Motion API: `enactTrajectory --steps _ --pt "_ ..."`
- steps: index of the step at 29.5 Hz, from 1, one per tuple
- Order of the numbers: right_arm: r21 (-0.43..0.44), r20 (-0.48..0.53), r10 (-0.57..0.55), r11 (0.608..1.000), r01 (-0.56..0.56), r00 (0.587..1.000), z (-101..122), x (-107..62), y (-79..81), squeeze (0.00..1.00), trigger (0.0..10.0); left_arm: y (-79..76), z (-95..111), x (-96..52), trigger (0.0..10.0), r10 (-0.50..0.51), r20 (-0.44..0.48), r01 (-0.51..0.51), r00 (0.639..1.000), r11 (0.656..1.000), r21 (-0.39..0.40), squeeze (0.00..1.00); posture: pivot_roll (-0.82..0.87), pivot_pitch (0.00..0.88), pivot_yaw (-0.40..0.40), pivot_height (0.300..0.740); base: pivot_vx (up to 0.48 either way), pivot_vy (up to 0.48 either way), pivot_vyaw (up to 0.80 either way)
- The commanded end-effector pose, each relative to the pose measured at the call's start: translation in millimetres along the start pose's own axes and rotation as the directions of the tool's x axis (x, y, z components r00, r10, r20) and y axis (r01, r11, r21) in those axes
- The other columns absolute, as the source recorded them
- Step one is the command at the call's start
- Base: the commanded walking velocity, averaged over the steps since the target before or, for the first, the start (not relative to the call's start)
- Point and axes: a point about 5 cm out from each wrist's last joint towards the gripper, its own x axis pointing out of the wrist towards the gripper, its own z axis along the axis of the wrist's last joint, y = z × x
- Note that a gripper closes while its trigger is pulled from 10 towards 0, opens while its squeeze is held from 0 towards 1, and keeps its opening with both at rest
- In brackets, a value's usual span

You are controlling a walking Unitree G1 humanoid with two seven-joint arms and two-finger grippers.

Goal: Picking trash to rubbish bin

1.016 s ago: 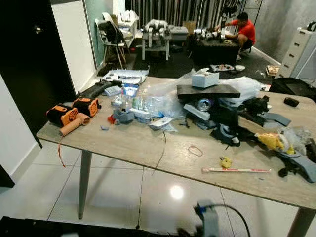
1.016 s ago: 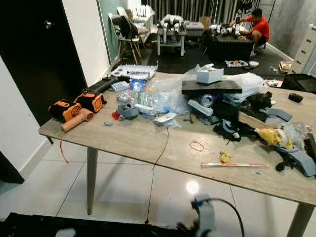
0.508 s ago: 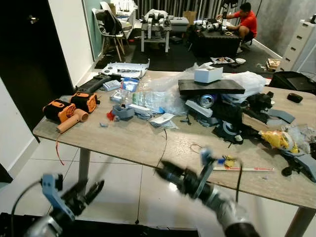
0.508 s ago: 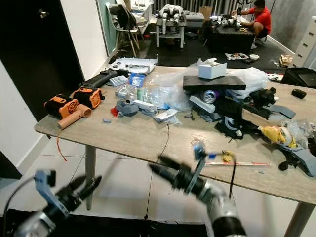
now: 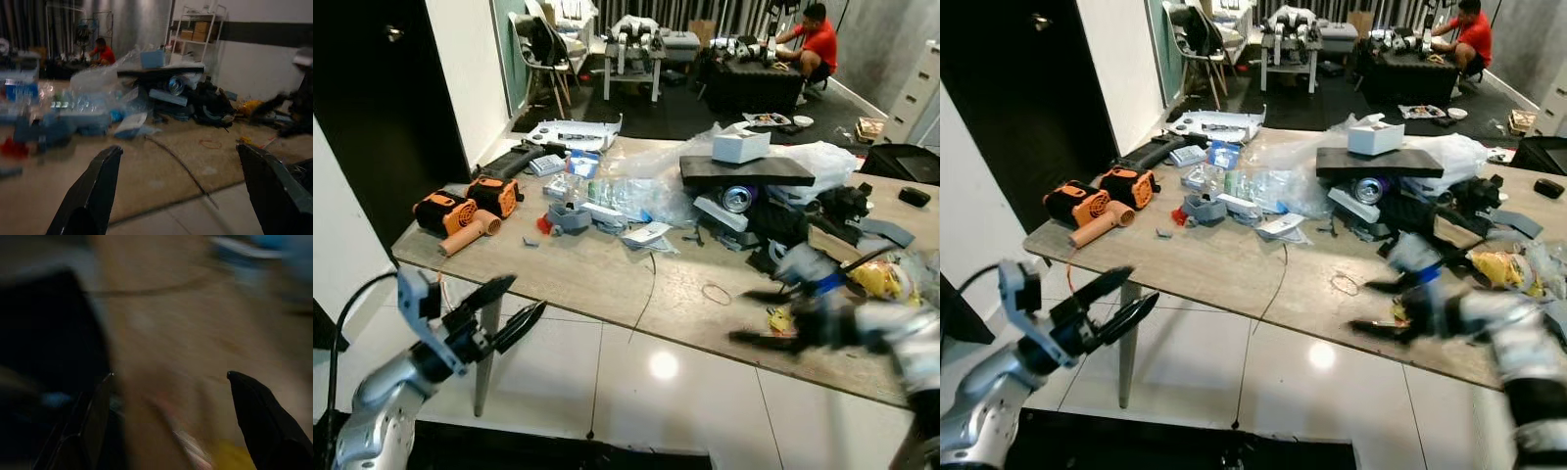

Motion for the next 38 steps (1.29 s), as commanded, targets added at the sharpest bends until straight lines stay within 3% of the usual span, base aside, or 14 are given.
enactTrajectory --steps 1,4,8,9,10,11,13,14,16,23,25,27,34,38 --pt "-0.039 -0.052 -0.018 0.999 0.016 0.998 0 -3.8 -4.3 0.0 10.0 -1.1 4 4.5 10.0 -0.017 -0.032 0.018 0.999 0.999 0.027 0.0 -0.05 0.115 -0.012 0.74 0.0 0.0 0.0" --pt "-0.083 -0.12 -0.084 0.994 0.074 0.989 5 -27.7 -19.7 0.0 10.0 -2.8 8 13.2 10.0 -0.023 -0.036 0.024 0.999 0.998 0.05 0.0 -0.06 0.117 -0.018 0.74 0.0 0.0 0.0" --pt "-0.097 -0.208 -0.109 0.991 0.09 0.972 1 -41.5 -25.3 0.0 10.0 -5.9 6 17.1 10.0 -0.033 -0.047 0.035 0.998 0.998 0.048 0.0 -0.07 0.117 -0.02 0.74 0.0 0.0 0.0" --pt "-0.111 -0.346 -0.113 0.991 0.079 0.931 -11 -53.6 -27.7 0.0 10.0 -9.5 1 19.6 10.0 -0.038 -0.073 0.041 0.997 0.998 0.049 0.0 -0.08 0.117 -0.019 0.74 0.0 0.0 0.0" --pt "-0.111 -0.346 -0.113 0.991 0.079 0.931 -11 -53.6 -27.7 0.0 10.0 -9.5 1 19.6 10.0 -0.038 -0.073 0.041 0.997 0.998 0.049 0.0 -0.08 0.117 -0.019 0.74 0.0 0.0 0.0" --pt "-0.117 -0.41 -0.11 0.991 0.067 0.905 -17 -57.8 -27.7 0.0 10.0 -10.6 -2 20.4 10.0 -0.041 -0.082 0.045 0.996 0.998 0.048 0.0 -0.08 0.117 -0.019 0.74 0.0 0.0 0.0" --pt "-0.146 -0.548 -0.128 0.988 0.057 0.826 -31 -63.8 -27.9 0.0 10.0 -9.9 -2 23.2 10.0 -0.042 -0.08 0.046 0.996 0.997 0.059 0.0 -0.08 0.12 -0.02 0.74 0.0 0.0 0.0" --pt "-0.161 -0.592 -0.14 0.986 0.053 0.794 -37 -66.1 -28.4 0.0 10.0 -8.4 0 25.1 10.0 -0.034 -0.071 0.039 0.997 0.997 0.069 0.0 -0.08 0.12 -0.02 0.74 0.0 0.0 0.0" --pt "-0.165 -0.608 -0.144 0.985 0.053 0.781 -38 -67.2 -28.9 0.0 10.0 -6.6 3 26.8 10.0 -0.026 -0.059 0.031 0.998 0.997 0.078 0.0 -0.08 0.119 -0.018 0.74 0.0 0.0 0.0" --pt "-0.162 -0.564 -0.152 0.984 0.071 0.812 -31 -65.1 -34.3 0.0 10.0 -12.4 35 36.3 10.0 -0.151 0.084 0.149 0.985 0.988 0.03 0.0 -0.08 0.119 -0.02 0.74 0.0 0.0 0.0" --pt "-0.174 -0.574 -0.156 0.982 0.066 0.804 -29 -64.8 -36.7 0.0 10.0 -28.7 41 35.7 10.0 -0.322 0.089 0.325 0.943 0.945 -0.026 0.0 -0.08 0.122 -0.02 0.74 0.0 0.0 0.0" --pt "-0.192 -0.574 -0.166 0.979 0.065 0.802 -25 -63.0 -39.9 0.0 10.0 -42.0 35 32.9 10.0 -0.463 0.032 0.464 0.886 0.882 -0.083 0.0 -0.08 0.122 -0.02 0.74 0.0 0.0 0.0" --pt "-0.179 -0.569 -0.134 0.983 0.037 0.812 -25 -57.4 -38.7 0.0 10.0 -44.8 27 32.9 10.0 -0.501 -0.022 0.496 0.865 0.861 -0.108 0.0 -0.08 0.128 -0.016 0.74 0.0 0.0 0.0" --pt "-0.081 -0.496 -0.013 0.996 -0.031 0.868 -25 -43.1 -30.6 0.0 10.0 -47.1 26 32.6 10.0 -0.52 -0.028 0.513 0.854 0.849 -0.13 0.0 -0.09 0.135 -0.014 0.74 0.0 0.0 0.0"
